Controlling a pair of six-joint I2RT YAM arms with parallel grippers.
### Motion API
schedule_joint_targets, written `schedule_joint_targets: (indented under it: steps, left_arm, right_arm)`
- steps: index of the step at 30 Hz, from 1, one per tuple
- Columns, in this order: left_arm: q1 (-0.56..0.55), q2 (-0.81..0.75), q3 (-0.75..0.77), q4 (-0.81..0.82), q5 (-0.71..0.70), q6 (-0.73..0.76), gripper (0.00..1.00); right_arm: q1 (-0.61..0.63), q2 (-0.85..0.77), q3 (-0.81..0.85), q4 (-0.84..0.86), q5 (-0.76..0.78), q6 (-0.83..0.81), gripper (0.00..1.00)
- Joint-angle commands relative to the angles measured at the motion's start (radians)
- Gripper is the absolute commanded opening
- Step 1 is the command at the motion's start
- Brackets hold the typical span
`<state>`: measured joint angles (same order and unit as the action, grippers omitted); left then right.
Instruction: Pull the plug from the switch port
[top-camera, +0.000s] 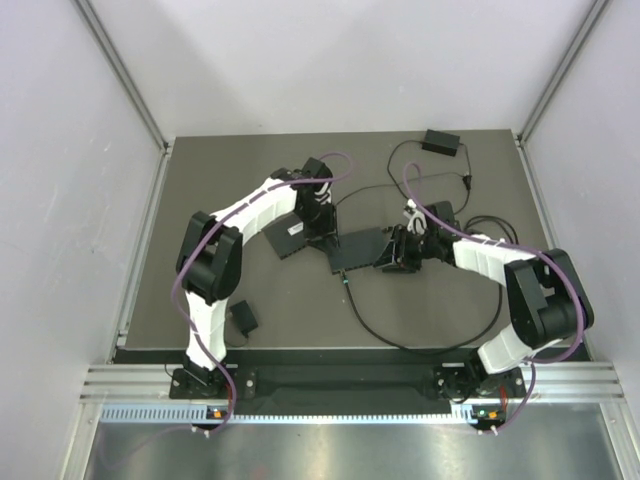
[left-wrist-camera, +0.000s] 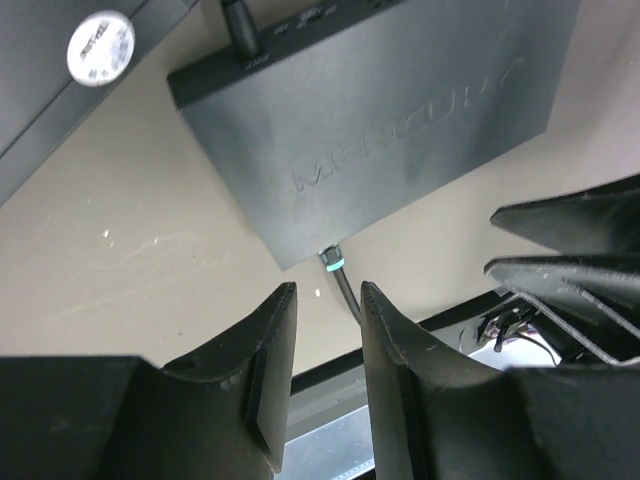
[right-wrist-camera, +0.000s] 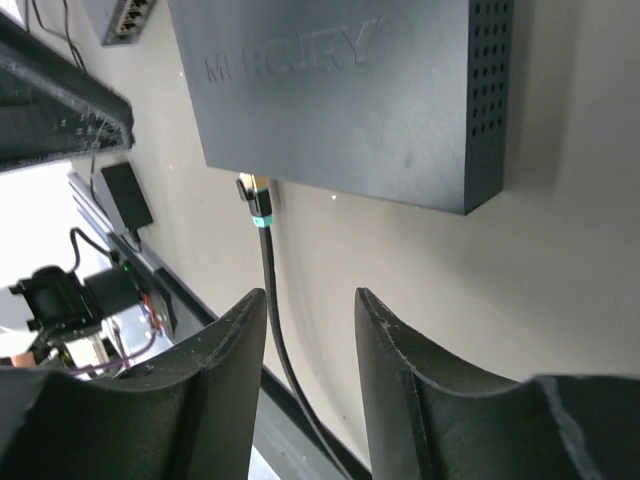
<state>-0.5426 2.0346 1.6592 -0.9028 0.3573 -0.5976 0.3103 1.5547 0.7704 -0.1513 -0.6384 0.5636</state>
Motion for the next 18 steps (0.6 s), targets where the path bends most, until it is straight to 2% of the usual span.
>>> schedule_joint_targets:
  steps: [1,11,18]
  left_arm:
    - [0.006,-0.094,-0.030,-0.005,-0.012,-0.022,0.37]
    - [0.007,-0.180,-0.130,0.013,-0.030,-0.030,0.37]
    - [0.006,-0.200,-0.131,-0.001,-0.044,-0.011,0.37]
  right_arm:
    - [0.013,0.002,-0.006,0.130,0.009,0.025,0.41]
    - [0.009,0.122,0.015,0.217,0.048,0.108,0.41]
    - [-0.010,0.159,0.038,0.254,0.085,0.122,0.41]
